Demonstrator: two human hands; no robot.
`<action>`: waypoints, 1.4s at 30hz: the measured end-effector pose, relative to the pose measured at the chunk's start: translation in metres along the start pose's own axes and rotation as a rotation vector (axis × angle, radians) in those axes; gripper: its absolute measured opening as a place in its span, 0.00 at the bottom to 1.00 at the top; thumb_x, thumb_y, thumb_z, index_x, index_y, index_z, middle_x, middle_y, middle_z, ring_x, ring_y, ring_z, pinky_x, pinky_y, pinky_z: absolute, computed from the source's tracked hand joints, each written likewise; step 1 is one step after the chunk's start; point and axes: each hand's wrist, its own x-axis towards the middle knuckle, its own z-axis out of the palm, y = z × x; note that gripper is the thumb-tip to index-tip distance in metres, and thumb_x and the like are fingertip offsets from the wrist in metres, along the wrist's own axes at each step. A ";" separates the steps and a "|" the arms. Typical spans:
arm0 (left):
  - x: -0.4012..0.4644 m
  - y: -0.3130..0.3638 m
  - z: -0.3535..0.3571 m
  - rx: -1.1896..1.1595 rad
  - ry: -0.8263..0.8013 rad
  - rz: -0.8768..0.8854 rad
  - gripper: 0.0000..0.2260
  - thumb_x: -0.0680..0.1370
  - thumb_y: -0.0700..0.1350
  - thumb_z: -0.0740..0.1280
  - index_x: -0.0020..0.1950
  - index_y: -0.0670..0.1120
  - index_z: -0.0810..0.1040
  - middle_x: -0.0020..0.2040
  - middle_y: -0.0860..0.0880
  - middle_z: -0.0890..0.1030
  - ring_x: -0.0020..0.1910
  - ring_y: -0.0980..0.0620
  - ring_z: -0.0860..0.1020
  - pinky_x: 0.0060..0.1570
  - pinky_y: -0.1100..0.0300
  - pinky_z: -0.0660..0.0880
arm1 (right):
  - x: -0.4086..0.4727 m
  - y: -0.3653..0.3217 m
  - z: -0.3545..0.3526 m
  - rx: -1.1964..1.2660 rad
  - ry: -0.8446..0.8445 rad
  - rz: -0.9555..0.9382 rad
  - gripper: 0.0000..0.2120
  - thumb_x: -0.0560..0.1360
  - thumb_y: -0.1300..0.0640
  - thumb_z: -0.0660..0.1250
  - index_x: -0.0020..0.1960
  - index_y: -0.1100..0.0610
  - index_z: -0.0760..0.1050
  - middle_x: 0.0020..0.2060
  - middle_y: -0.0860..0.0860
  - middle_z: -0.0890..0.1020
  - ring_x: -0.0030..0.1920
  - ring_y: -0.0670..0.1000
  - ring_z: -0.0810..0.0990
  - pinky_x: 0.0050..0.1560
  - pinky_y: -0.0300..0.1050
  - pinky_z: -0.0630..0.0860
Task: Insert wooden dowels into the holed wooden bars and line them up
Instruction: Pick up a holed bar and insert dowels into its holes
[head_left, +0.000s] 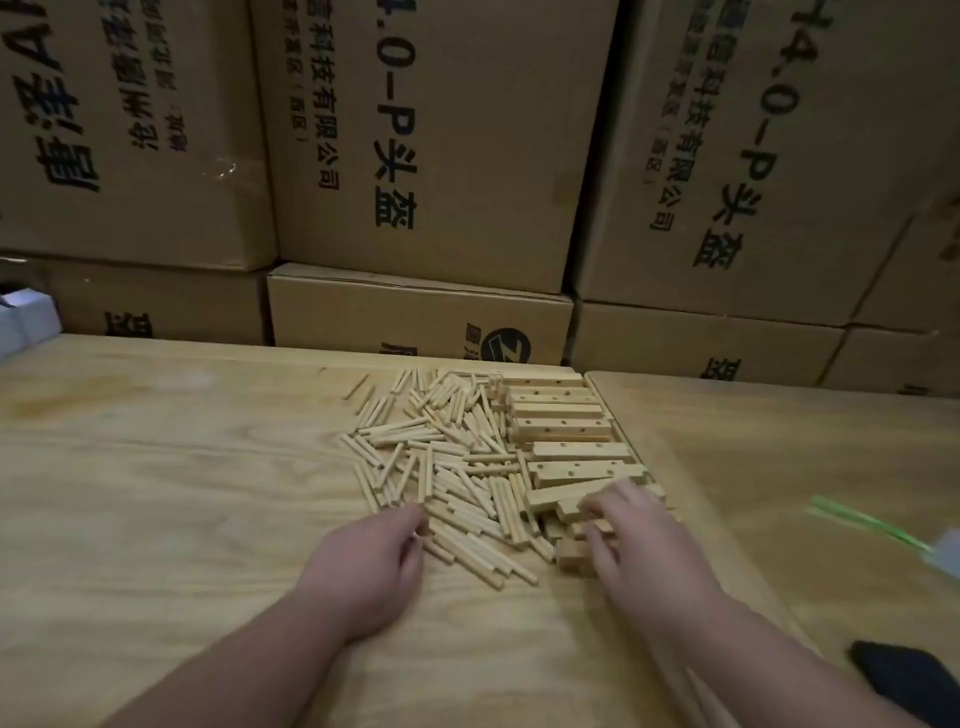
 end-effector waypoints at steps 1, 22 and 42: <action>0.003 -0.002 0.002 0.019 -0.028 0.074 0.08 0.78 0.56 0.58 0.55 0.57 0.71 0.49 0.56 0.82 0.49 0.51 0.80 0.44 0.56 0.72 | 0.008 0.007 -0.001 -0.043 -0.020 -0.037 0.13 0.79 0.46 0.63 0.64 0.40 0.73 0.54 0.34 0.70 0.55 0.38 0.71 0.56 0.36 0.73; 0.004 -0.028 0.005 -0.432 0.020 -0.050 0.08 0.77 0.45 0.67 0.44 0.59 0.76 0.33 0.59 0.79 0.32 0.56 0.76 0.34 0.58 0.72 | 0.052 0.037 0.001 -0.595 -0.230 -0.265 0.14 0.79 0.56 0.60 0.63 0.46 0.74 0.60 0.44 0.77 0.61 0.50 0.73 0.62 0.44 0.69; 0.004 -0.028 -0.001 -0.563 0.018 -0.130 0.07 0.76 0.46 0.66 0.43 0.58 0.78 0.30 0.57 0.78 0.28 0.58 0.73 0.31 0.63 0.69 | 0.066 0.008 -0.019 -0.231 -0.316 -0.077 0.05 0.78 0.44 0.63 0.50 0.38 0.66 0.64 0.39 0.66 0.67 0.44 0.62 0.71 0.47 0.60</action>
